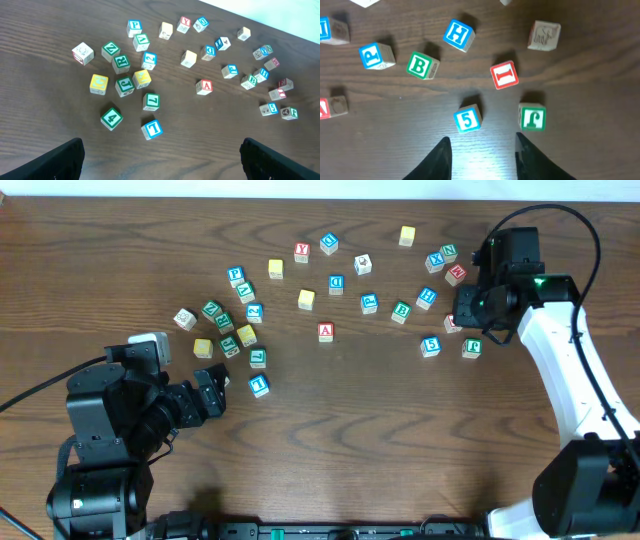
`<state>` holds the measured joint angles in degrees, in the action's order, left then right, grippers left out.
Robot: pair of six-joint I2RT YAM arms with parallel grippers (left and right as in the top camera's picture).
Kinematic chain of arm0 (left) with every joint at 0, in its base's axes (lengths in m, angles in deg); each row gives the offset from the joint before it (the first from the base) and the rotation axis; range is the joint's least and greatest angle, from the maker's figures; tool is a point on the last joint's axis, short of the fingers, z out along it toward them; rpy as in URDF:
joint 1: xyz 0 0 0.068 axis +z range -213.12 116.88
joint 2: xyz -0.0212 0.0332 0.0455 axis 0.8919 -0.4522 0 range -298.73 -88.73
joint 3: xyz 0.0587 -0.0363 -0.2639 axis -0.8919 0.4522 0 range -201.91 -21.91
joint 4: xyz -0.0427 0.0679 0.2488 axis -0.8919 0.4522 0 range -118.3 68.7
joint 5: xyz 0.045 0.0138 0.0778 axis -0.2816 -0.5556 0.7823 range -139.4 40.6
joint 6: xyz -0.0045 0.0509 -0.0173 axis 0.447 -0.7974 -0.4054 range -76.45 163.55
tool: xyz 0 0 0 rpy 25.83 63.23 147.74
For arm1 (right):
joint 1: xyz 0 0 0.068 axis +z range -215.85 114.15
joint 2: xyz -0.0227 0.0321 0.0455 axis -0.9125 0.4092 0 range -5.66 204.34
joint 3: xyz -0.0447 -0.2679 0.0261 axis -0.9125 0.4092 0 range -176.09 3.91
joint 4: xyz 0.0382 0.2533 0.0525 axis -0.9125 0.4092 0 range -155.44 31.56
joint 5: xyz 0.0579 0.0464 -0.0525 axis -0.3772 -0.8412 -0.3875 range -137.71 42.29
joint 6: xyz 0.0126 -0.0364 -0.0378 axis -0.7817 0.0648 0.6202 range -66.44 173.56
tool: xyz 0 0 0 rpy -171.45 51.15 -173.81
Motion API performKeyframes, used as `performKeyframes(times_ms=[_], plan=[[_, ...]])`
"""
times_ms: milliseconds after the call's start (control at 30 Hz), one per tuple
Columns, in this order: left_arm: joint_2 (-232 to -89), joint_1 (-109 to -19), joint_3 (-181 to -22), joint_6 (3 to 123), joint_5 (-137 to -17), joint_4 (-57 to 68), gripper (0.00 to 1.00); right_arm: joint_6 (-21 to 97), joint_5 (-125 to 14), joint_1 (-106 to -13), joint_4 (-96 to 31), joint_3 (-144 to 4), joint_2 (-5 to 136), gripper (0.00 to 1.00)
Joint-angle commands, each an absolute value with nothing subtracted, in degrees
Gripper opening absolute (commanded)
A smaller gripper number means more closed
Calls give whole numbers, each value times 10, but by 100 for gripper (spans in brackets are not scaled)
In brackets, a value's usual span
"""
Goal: Spell out AI2
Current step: 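Move the right gripper right toward the red 'I' block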
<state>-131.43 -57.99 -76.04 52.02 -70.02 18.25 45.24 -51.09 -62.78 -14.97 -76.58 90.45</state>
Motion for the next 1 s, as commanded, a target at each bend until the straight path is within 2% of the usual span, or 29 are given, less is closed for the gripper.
performKeyframes(times_ms=[0, 233, 567, 967], plan=[[-1314, -581, -768, 509, -695, 184, 98, 504, -510, -629, -157, -766, 917, 38], [-1314, -581, -768, 509, -695, 184, 98, 525, -509, -630, -210, -774, 964, 47], [-1314, -581, -768, 508, -695, 184, 98, 552, -495, -644, -169, -876, 1072, 42], [-1314, -581, -768, 509, -695, 184, 98, 597, -464, -648, -159, -880, 1097, 46]])
